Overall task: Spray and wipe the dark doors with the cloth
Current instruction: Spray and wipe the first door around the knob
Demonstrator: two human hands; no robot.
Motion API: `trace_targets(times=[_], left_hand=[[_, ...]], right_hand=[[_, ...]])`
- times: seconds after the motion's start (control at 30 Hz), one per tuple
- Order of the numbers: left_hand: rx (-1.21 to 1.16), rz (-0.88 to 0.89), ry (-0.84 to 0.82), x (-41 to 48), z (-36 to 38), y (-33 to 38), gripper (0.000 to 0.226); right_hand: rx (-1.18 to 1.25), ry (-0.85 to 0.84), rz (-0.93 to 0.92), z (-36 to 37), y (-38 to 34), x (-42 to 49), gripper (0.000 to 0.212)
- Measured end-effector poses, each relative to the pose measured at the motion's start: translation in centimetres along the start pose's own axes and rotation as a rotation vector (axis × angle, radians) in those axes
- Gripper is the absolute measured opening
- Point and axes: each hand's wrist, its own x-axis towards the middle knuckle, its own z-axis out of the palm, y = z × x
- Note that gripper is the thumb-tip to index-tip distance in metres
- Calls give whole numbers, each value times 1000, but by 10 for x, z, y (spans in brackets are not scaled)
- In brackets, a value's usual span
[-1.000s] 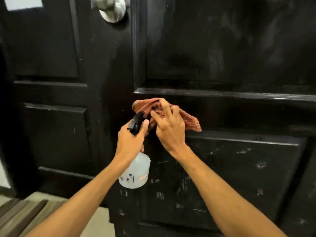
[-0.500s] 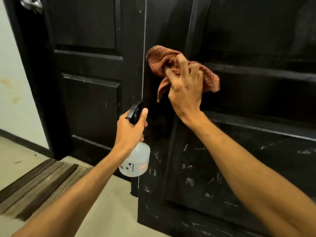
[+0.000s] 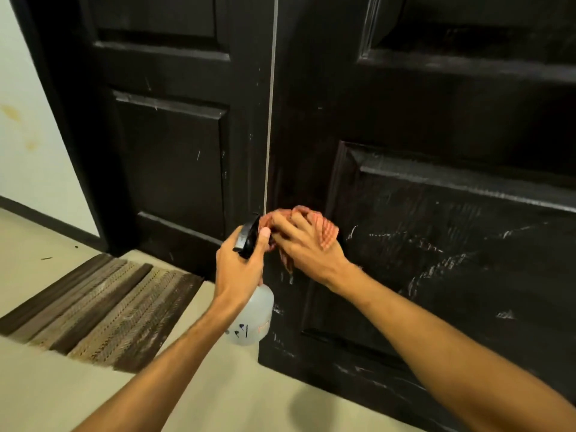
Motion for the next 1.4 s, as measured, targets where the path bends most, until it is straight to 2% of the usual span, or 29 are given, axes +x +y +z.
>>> trace_targets(times=[0.1, 0.13, 0.17, 0.23, 0.3, 0.4, 0.43, 0.5, 0.57, 0.6, 0.63, 0.7, 0.77, 0.8, 0.87, 0.93, 1.0, 1.07, 1.13, 1.2, 1.23, 1.27, 1.33, 1.4], left_hand=[[30, 22, 21, 0, -4, -12, 5], [48, 25, 21, -5, -4, -19, 5], [52, 24, 14, -13, -4, -26, 4], [60, 15, -11, -26, -6, -36, 4], [63, 2, -31, -31, -8, -44, 6], [51, -29, -16, -32, -8, -61, 3], [55, -40, -8, -35, -8, -70, 8], [65, -68, -8, -50, -9, -95, 15], [71, -87, -18, -64, -12, -117, 17], [66, -97, -24, -69, -12, -127, 17], [56, -107, -32, -70, -11, -133, 18], [50, -128, -49, -69, -9, -148, 17], [73, -146, -57, -73, -8, -171, 19], [90, -155, -67, -80, -9, -185, 21], [122, -180, -97, -99, -10, -209, 23], [156, -199, -112, -113, -9, -225, 29], [173, -231, -105, -118, -8, -237, 35], [207, -259, -106, -121, -10, -249, 33], [259, -288, -122, -131, -13, -267, 32], [263, -317, -124, -140, -15, -277, 34], [245, -321, -122, -140, -14, -277, 34], [242, -312, -119, -137, -13, -275, 34], [276, -278, -109, -127, -14, -273, 33], [300, -277, -79, -127, -18, -284, 33]], right_hand=[[26, 135, 266, -18, 16, 23, 42], [17, 147, 294, -11, 9, 16, 44], [-2, 123, 251, 2, -4, 4, 42], [35, -25, 55, 22, -36, -26, 36], [58, -80, 9, 21, -37, -32, 29], [75, 58, 287, 14, -20, -12, 40], [65, 72, 325, 19, -26, -14, 43], [39, -29, 134, 58, -70, -49, 36], [51, -253, -99, 79, -107, -88, 31], [76, -286, -110, 81, -107, -95, 31], [84, -242, -61, 77, -98, -91, 29], [97, -44, 161, 69, -76, -67, 26], [67, 94, 296, 73, -73, -57, 34], [36, 94, 241, 87, -86, -66, 36], [23, -74, 42, 110, -120, -102, 36], [45, -190, -14, 109, -125, -119, 36], [77, -95, 150, 103, -111, -99, 31], [87, 44, 321, 102, -107, -80, 37], [35, 31, 198, 124, -135, -95, 38], [33, -173, -29, 140, -168, -131, 39], [25, -235, -78, 141, -169, -140, 40], [32, -243, -55, 140, -163, -137, 37], [92, -141, 127, 142, -155, -116, 32], [110, -75, 193, 156, -167, -112, 36]])
